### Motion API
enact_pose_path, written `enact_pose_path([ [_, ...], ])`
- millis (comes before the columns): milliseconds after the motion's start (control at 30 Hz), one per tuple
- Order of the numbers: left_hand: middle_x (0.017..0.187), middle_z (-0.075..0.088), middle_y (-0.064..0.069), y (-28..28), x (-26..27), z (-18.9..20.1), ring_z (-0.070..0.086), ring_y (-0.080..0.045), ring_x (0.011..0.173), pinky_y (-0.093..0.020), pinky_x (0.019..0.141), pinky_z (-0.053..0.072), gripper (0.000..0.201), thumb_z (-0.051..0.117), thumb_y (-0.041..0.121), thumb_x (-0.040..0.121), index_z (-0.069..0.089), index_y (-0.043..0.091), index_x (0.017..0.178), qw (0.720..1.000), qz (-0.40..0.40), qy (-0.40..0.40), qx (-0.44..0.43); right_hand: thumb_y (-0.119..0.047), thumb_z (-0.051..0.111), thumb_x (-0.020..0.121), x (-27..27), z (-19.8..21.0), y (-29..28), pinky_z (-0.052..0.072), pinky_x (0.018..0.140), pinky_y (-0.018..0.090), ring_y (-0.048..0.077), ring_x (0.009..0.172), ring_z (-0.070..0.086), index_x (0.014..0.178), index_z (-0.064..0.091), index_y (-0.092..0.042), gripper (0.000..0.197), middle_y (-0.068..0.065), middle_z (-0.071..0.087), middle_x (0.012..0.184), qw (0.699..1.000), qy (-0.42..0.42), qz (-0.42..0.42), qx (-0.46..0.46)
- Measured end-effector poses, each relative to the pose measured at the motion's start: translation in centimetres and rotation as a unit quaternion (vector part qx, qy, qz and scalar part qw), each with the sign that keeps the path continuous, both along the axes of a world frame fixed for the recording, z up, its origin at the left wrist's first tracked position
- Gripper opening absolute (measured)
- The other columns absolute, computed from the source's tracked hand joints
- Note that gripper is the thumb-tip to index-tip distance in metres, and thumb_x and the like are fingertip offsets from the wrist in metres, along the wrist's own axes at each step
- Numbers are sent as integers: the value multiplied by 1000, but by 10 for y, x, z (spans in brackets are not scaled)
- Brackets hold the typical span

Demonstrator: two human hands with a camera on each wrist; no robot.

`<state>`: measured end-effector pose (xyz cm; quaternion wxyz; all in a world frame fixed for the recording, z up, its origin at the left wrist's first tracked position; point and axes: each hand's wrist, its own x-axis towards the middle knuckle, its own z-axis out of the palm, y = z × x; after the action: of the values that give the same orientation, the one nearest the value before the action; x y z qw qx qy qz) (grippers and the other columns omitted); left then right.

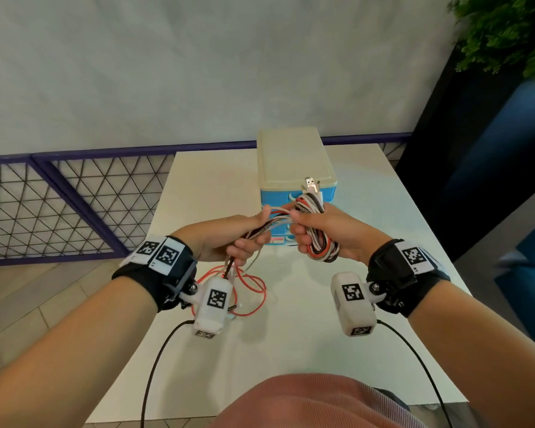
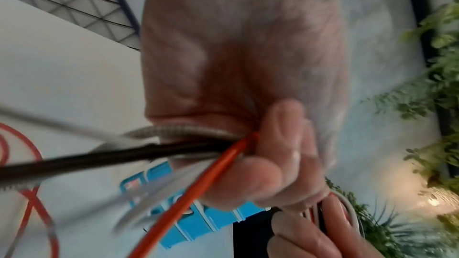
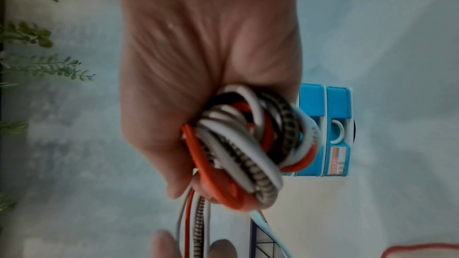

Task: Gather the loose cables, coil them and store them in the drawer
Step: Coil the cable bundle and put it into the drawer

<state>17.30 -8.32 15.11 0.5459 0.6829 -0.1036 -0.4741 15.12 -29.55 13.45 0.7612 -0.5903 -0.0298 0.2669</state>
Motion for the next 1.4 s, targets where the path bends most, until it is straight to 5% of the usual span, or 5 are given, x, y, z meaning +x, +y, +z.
enact_pose_path([
  [400, 54, 26, 6, 2, -1, -11, 22, -9, 41, -25, 52, 24, 37, 37, 41, 98, 47, 18, 70, 993, 72, 51, -75, -18, 59, 95, -5, -5, 2, 51, 56, 28, 12, 57, 55, 97, 59, -8, 10, 4, 62, 73, 998, -16, 11, -65],
  [733, 74, 51, 2, 14, -13, -14, 50, -15, 69, -34, 93, 42, 36, 29, 40, 97, 53, 12, 97, 973, 0, 148, -176, -15, 57, 96, -2, -3, -6, 49, 59, 29, 11, 56, 53, 97, 56, -10, 5, 1, 57, 70, 995, -41, -6, -91],
  [1000, 67, 34, 1, -14, -27, -9, 39, -12, 56, -25, 72, 44, 28, 26, 28, 104, 39, 16, 82, 993, 80, -80, -35, -34, 58, 95, 1, -13, 6, 50, 64, 33, 16, 61, 55, 83, 57, -13, 25, 3, 56, 68, 971, -108, -95, -189],
  [1267, 69, 49, 10, -62, -45, -16, 51, -6, 59, -21, 58, 40, 22, 30, 33, 102, 43, 24, 88, 891, 167, -419, 60, -69, 52, 76, -8, -8, 27, 50, 91, 53, 48, 97, 64, 115, 57, 5, 83, 37, 61, 103, 993, -37, -81, -74],
  [1400, 84, 60, -1, -57, -42, -12, 61, -20, 75, -35, 63, 48, 33, 29, 38, 101, 47, 15, 115, 846, 167, -494, 111, -73, 63, 66, -8, -7, 28, 45, 104, 51, 37, 115, 61, 129, 54, -2, 95, 27, 60, 123, 995, 28, -90, 2],
])
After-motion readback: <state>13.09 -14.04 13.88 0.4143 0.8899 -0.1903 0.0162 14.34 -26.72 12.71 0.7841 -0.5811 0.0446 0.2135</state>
